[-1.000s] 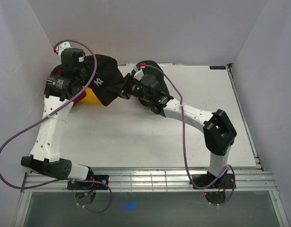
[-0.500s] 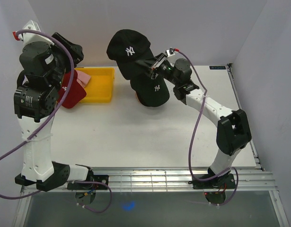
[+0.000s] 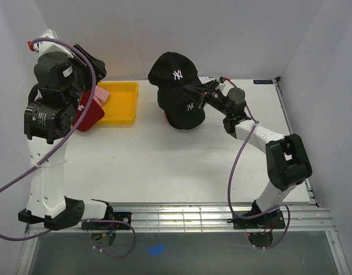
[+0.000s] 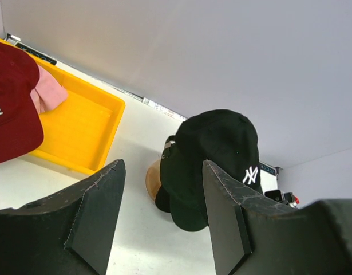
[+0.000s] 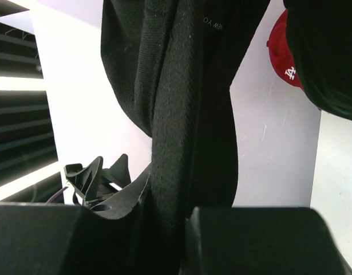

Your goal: Stack the hats

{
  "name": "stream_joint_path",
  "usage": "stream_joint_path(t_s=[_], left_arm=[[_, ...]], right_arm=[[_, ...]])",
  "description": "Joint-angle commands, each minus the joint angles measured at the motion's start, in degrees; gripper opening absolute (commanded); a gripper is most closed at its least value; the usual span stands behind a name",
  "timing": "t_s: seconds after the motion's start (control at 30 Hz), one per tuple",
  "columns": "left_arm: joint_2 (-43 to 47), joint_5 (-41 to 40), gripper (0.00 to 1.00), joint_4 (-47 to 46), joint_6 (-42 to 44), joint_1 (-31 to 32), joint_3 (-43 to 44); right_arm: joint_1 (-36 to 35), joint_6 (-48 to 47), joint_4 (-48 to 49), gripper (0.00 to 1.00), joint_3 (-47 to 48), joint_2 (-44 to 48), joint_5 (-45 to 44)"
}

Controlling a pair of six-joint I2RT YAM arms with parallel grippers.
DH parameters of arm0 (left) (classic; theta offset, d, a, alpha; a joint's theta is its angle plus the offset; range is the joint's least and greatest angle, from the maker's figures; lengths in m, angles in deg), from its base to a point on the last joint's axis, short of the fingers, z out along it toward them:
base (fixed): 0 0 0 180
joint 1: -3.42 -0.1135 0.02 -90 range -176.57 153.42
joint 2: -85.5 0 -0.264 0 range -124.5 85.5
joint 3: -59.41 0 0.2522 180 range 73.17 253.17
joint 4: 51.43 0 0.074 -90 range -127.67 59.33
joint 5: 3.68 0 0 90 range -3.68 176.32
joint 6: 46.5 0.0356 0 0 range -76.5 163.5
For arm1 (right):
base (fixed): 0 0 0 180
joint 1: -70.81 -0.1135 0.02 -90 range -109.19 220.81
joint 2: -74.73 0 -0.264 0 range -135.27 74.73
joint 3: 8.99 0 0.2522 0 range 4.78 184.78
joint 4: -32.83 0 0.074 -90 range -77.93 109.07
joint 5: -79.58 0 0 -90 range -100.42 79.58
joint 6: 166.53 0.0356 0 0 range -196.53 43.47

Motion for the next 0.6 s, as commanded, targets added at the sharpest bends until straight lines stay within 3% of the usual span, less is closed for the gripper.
stream_joint_path(t_s=[0.0, 0.27, 0.57], left_arm=[[1.85, 0.54, 0.67, -0.77, 0.58, -0.09, -0.93], [2.12, 0.80, 0.66, -0.86, 0.84, 0.00, -1.99], [2.20, 0.19, 0.67, -0.77, 1.55, -0.09, -2.78]], right_arm=[[0.89, 2.57, 10.35, 0.08, -1.45, 2.16, 2.35], [2.12, 5.38, 17.20, 0.08, -6.99, 1.28, 3.49], [2.30, 6.00, 18.62, 0.08, -4.71, -3.03, 5.43]])
